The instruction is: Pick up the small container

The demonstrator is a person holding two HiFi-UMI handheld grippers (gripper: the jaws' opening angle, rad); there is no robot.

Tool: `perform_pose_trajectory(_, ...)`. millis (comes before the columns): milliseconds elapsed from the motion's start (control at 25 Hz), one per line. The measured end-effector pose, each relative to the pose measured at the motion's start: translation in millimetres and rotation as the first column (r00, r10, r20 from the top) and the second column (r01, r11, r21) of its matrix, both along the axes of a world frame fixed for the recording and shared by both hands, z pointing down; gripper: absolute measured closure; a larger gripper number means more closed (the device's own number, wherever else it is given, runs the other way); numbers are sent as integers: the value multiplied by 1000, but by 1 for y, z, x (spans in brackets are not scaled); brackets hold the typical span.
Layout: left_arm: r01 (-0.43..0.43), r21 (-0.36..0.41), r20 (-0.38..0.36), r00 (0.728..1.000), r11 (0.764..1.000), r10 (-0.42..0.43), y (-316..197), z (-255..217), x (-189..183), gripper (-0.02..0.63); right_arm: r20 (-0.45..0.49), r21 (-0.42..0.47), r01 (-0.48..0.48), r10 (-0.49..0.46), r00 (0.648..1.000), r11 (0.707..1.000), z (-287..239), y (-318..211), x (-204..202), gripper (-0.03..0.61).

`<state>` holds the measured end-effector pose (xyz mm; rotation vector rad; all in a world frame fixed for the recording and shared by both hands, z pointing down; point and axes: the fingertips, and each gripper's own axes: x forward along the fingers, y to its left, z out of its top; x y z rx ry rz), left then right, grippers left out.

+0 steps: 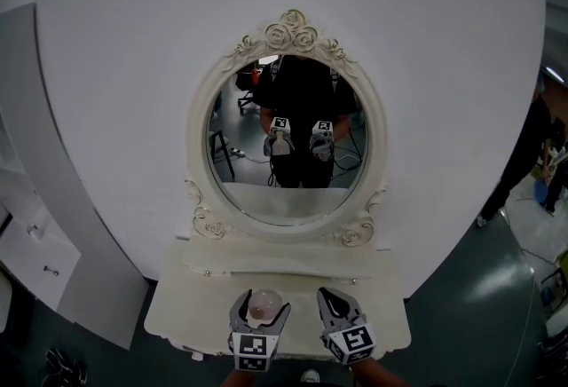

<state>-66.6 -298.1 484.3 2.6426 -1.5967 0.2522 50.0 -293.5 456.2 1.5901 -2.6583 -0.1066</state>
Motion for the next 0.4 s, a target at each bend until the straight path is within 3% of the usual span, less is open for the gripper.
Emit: perform_pose_trajectory(400, -2, -1, 1, 1000, 1000, 2, 2, -1, 0, 212, 3, 8, 6, -6, 1000, 1000, -1, 1, 1, 572)
